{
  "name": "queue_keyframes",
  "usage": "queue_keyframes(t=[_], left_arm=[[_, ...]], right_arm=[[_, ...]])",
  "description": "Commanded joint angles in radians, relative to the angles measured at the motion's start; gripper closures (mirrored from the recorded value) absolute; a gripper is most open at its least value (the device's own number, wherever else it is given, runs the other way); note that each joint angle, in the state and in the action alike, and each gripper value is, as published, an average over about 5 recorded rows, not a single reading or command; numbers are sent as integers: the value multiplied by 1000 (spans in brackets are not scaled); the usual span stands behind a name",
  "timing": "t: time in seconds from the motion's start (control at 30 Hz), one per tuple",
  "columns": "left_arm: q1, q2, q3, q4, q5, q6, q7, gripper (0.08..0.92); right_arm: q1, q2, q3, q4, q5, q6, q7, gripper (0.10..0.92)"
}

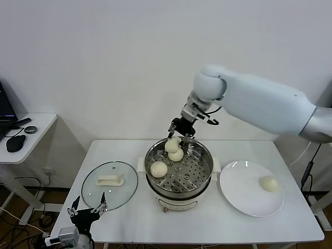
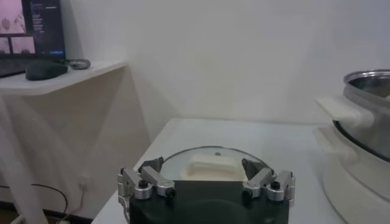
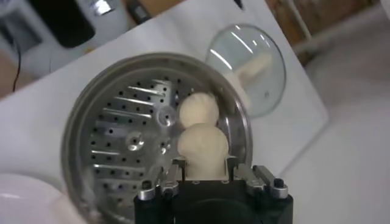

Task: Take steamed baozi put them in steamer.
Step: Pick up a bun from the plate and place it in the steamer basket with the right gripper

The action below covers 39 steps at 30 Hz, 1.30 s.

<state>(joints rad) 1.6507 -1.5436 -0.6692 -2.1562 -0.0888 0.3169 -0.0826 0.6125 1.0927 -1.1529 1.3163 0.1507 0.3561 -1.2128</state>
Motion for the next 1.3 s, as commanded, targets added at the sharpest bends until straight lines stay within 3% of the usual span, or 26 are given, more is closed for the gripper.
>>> queue_keyframes(t=[0.03,0.5,1.3], left_arm=[[1,1,-7,1,4,0,0,177],[-11,-5,-11,14,1,1,0,177],[-15,-14,-8,16,-1,1,0,177]], right_arm=[[-21,71,-60,3,-205,281,80,599],[-76,47,-100,73,-300,462,103,598],[-139,20,-145,109,-335,439,116,592]])
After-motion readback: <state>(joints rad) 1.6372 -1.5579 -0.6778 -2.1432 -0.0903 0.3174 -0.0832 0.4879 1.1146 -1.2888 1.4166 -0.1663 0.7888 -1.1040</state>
